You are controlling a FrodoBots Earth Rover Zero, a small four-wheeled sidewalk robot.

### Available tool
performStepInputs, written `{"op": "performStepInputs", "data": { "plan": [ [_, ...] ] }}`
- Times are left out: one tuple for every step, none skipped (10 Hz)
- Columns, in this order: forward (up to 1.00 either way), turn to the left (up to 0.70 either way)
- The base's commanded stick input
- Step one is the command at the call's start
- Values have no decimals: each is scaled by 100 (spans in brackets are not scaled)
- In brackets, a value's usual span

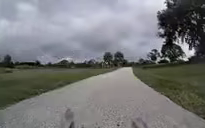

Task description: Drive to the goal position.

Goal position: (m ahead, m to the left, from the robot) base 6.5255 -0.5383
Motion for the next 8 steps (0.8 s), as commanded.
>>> {"op": "performStepInputs", "data": {
  "plan": [
    [70,0],
    [70,0],
    [70,-1],
    [70,-10],
    [70,-19],
    [70,-27],
    [70,-32],
    [70,-11]
  ]
}}
